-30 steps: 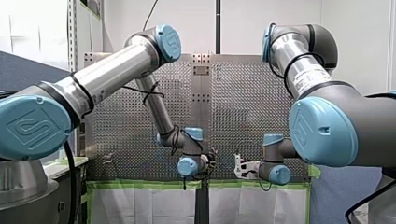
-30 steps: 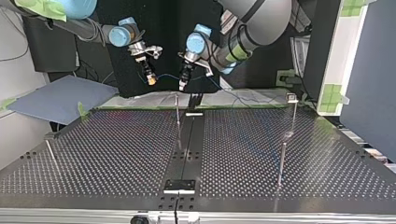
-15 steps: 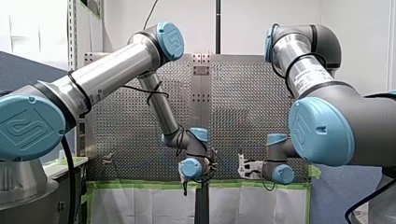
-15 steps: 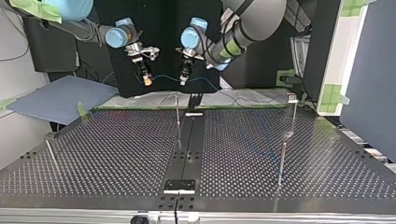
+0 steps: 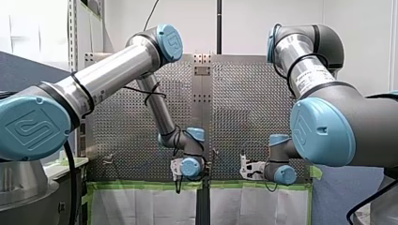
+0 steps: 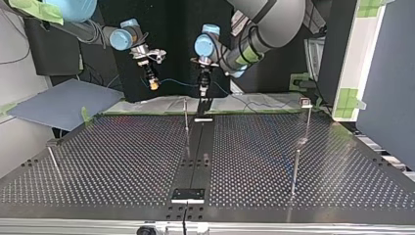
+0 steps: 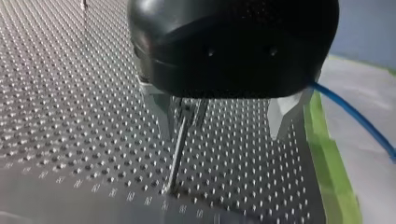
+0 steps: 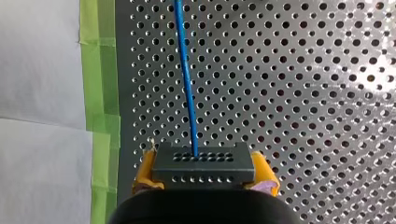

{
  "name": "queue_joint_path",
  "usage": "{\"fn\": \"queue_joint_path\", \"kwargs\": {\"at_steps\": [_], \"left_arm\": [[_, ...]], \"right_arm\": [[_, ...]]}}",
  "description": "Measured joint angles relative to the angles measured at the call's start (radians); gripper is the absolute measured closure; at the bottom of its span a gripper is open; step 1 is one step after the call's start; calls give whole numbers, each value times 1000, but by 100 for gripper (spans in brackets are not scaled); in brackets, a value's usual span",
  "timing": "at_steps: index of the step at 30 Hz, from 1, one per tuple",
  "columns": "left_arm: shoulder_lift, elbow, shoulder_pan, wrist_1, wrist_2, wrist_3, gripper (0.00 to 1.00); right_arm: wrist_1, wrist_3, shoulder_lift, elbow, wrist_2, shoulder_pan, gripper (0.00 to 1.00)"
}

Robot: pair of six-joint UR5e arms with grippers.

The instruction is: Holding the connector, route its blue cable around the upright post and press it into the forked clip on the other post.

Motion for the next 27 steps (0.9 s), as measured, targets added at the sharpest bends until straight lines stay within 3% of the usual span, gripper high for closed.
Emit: {"fn": "queue_joint_path", "kwargs": {"at_steps": [5,17,21,27], "left_arm": [[0,0,9,2,-43,37,1],[-2,0,21,27,-148,72,1],[-2,0,21,35,-140,62,1],[-3,0,21,56,-95,18,1]], "right_arm": [[5,-1,0,0,-8,1,100],[13,-2,0,-3,-13,9,100],[14,-2,0,-4,-19,12,100],[14,-2,0,-4,-23,17,100]]}}
